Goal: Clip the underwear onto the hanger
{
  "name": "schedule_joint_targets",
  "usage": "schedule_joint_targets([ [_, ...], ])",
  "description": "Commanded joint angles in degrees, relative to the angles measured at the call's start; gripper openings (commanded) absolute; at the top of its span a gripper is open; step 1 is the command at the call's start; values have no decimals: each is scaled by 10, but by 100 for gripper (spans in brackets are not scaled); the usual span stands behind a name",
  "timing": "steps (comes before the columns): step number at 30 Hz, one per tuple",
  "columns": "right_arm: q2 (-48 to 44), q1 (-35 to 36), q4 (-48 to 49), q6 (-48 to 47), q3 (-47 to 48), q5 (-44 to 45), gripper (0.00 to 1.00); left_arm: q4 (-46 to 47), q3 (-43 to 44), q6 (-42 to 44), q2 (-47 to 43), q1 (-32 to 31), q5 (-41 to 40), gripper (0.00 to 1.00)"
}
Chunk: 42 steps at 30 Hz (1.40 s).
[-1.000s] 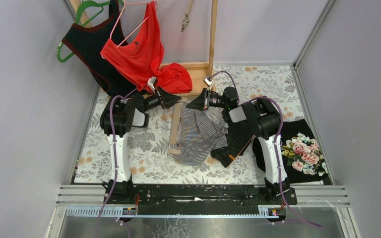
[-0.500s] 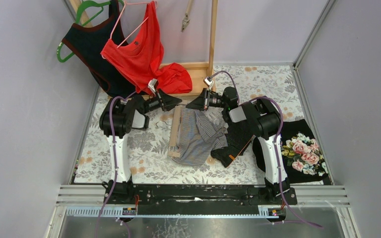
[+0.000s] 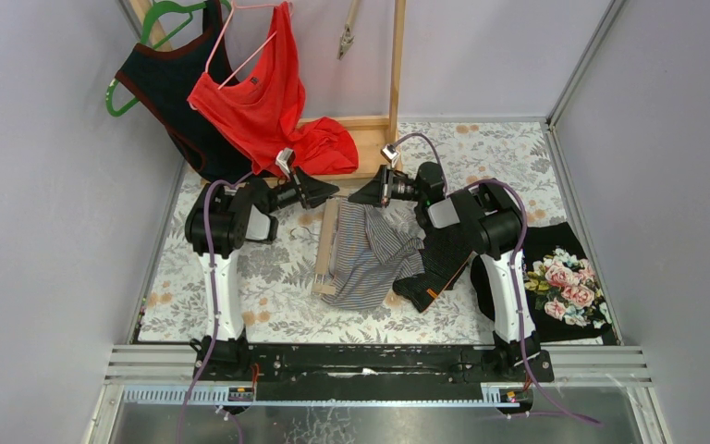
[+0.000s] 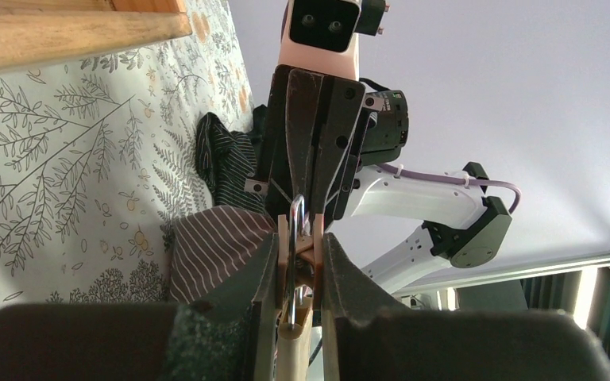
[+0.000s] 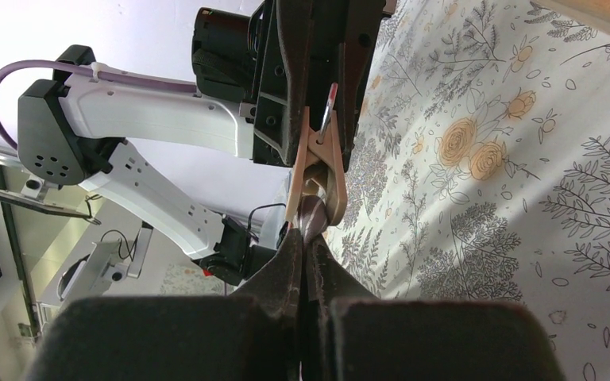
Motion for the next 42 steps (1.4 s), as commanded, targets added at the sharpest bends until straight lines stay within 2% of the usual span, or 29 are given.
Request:
schedule_joint_targets([
  [1, -3, -13, 23, -15, 17, -9, 0, 47, -10, 3, -26, -3, 20, 0],
  [42, -3, -23, 17, -3, 48, -7, 0, 46, -25, 15, -29, -22, 37, 0],
])
